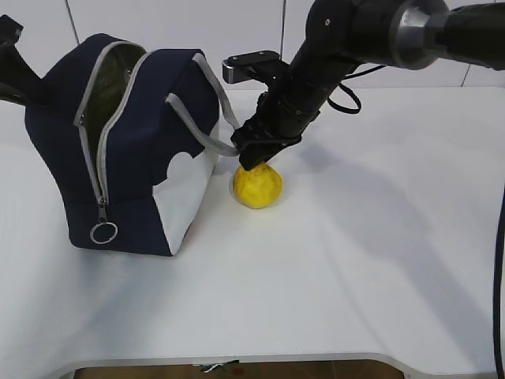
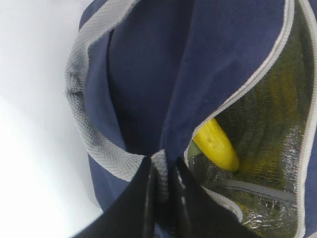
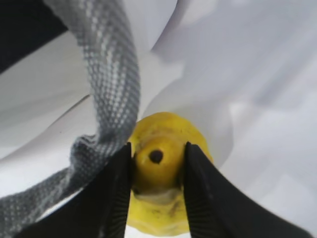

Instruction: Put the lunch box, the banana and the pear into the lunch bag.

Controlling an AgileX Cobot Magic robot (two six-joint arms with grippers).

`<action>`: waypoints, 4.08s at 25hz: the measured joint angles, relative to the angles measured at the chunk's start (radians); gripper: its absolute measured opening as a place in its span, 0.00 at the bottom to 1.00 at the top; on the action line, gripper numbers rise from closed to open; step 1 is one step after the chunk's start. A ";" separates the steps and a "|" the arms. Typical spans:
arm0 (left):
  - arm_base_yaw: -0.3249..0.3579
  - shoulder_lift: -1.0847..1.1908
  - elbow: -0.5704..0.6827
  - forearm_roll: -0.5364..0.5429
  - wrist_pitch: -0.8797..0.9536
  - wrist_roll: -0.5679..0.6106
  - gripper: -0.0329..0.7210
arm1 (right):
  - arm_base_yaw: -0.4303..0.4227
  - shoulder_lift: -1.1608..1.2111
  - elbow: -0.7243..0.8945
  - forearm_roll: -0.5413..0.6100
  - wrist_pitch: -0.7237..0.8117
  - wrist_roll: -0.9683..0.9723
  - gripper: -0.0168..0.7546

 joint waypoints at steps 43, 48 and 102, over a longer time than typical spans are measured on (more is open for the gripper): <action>0.000 0.000 0.000 -0.008 0.014 0.000 0.08 | 0.000 -0.091 -0.314 0.737 0.125 -0.191 0.35; 0.000 0.000 0.000 -0.013 0.016 0.000 0.08 | 0.000 -0.009 -0.314 0.819 0.077 -0.233 0.35; 0.002 0.000 0.000 -0.040 0.036 -0.001 0.08 | 0.039 0.049 -0.523 0.173 0.274 0.326 0.74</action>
